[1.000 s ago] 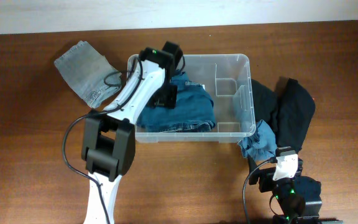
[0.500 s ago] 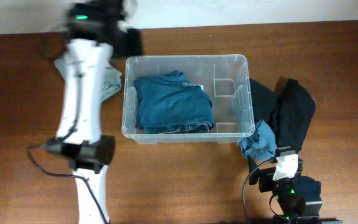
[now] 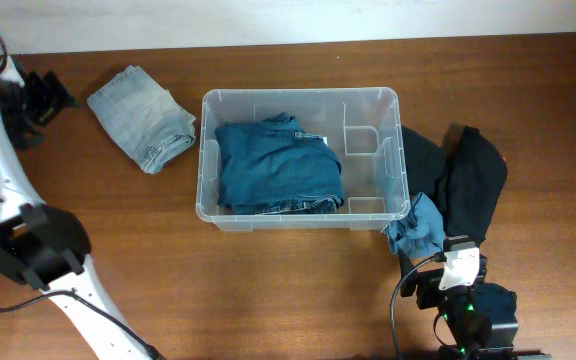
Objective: Pack container
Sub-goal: 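Move the left gripper to the light-blue jeans and grasp them, then lift the light-blue jeans and place them into the container's left side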
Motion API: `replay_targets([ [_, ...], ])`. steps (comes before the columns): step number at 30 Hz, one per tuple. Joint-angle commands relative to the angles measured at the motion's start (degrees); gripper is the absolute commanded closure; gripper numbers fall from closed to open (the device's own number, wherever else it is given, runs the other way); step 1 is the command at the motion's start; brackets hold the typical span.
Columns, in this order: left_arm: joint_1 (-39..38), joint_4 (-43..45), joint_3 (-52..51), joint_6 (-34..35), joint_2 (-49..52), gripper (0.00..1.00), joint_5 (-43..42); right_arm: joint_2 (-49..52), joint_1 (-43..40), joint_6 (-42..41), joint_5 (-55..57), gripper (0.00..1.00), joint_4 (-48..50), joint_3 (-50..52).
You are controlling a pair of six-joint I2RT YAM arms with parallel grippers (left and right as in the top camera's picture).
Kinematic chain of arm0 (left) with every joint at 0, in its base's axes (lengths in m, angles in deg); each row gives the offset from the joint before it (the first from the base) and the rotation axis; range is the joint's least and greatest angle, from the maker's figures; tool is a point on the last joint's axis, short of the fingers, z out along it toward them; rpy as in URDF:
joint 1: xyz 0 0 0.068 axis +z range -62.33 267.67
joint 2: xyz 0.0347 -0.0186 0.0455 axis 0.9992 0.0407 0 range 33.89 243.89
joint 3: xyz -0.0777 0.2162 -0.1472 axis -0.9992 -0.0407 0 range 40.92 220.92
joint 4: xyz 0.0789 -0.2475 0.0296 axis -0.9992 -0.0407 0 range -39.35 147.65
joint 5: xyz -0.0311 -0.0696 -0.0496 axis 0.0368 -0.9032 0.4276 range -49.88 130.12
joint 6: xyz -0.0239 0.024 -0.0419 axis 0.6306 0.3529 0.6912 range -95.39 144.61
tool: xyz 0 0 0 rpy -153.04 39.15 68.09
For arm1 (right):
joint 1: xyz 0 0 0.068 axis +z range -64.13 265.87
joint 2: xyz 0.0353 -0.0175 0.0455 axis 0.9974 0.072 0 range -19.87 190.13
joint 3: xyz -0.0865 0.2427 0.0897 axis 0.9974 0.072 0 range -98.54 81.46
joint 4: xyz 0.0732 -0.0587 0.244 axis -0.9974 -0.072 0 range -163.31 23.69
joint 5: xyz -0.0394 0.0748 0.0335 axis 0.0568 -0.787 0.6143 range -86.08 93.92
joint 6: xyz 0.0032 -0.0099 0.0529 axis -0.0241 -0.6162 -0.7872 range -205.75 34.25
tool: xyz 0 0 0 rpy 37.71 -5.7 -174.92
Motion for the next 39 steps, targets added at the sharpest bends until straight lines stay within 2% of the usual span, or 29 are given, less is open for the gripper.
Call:
replay_targets([
  [1,2.86,5.16,-8.07,-9.29,2.69,0.14,-16.06,-0.26,-0.37,-0.02,-0.74,0.02,0.11,0.35],
  [4,4.68,18.58,-21.11,-12.04,2.91,0.14,-20.68,-0.26,-0.37,0.00,-0.74,0.02,0.11,0.35],
  [8,4.28,26.21,-28.41,-11.47,2.91,0.14,-20.63,-0.26,-0.37,-0.02,-0.74,0.01,0.11,0.35],
  [15,1.18,41.42,-41.09,-5.31,3.06,0.14,-22.23,-0.26,-0.37,-0.02,-0.74,0.02,0.11,0.35],
  [22,-3.76,53.35,-48.33,5.18,3.21,0.14,-22.38,-0.26,-0.37,-0.02,-0.74,0.02,0.11,0.35],
  [24,-5.33,55.06,-49.35,7.56,3.32,0.21,-22.03,-0.26,-0.37,-0.02,-0.74,0.02,0.11,0.35],
  [26,-6.14,54.95,-49.35,8.92,3.34,0.37,-20.41,-0.26,-0.37,-0.02,-0.74,0.02,0.11,0.35],
  [29,-6.58,54.71,-49.35,8.98,3.34,0.85,-20.06,-0.26,-0.37,-0.02,-0.74,0.02,0.11,0.35],
  [31,-6.38,54.25,-49.35,8.22,3.32,1.00,-20.41,-0.26,-0.37,0.00,-0.74,0.01,0.11,0.35],
  [35,-5.07,52.78,-49.00,0.28,2.73,1.00,-26.60,-0.26,-0.37,-0.02,-0.74,0.01,0.11,0.35],
  [39,-2.12,45.59,-45.64,-6.88,-0.92,1.00,-31.52,-0.26,-0.37,-0.02,-0.74,0.02,0.11,0.35],
])
